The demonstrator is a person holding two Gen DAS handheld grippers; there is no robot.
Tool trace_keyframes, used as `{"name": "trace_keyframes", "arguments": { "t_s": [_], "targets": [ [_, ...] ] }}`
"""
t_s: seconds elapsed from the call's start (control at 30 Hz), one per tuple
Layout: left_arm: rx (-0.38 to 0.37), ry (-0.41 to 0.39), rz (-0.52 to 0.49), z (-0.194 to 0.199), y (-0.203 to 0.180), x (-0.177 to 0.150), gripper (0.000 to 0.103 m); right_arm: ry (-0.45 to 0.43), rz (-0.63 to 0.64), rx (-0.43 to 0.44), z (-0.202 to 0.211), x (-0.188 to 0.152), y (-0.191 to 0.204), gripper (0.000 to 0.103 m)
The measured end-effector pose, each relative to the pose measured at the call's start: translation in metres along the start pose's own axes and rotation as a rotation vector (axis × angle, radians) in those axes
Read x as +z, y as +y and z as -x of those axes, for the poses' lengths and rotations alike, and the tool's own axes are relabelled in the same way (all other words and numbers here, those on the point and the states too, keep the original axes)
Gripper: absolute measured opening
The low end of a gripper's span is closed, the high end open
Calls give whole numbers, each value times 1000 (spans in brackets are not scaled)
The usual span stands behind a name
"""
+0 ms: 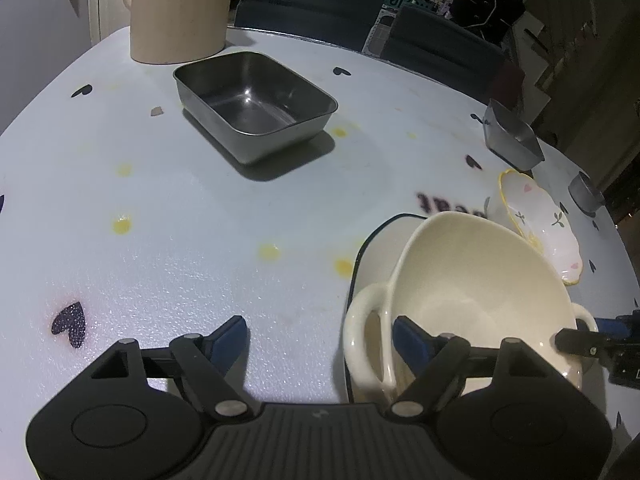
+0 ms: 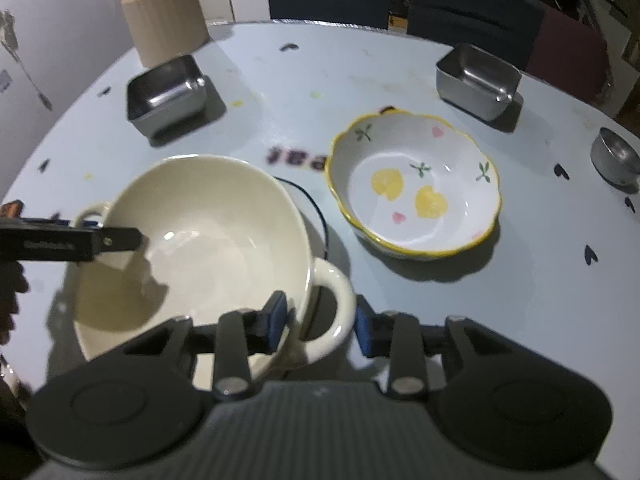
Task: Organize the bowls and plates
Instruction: 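Set the cream bowl on the table and open both grippers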
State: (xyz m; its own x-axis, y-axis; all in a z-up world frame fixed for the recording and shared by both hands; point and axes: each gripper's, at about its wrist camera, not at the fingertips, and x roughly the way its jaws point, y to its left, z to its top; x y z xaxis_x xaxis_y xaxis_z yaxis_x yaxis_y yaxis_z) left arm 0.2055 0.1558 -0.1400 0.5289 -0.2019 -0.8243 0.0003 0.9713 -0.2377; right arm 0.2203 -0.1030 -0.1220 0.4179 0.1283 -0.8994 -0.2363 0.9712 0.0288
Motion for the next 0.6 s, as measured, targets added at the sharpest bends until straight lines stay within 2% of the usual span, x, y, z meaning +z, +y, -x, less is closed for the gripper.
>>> {"name": "trace_keyframes", "arguments": {
  "t_s": [0.4,0.6],
  "targets": [
    [10,-2,-9,2,-1,0,81,-9,13,10,2,-1,-3,40],
    [23,2,-20,2,-3,1,81,0,-35,43,-1,0,-13,43]
  ]
}}
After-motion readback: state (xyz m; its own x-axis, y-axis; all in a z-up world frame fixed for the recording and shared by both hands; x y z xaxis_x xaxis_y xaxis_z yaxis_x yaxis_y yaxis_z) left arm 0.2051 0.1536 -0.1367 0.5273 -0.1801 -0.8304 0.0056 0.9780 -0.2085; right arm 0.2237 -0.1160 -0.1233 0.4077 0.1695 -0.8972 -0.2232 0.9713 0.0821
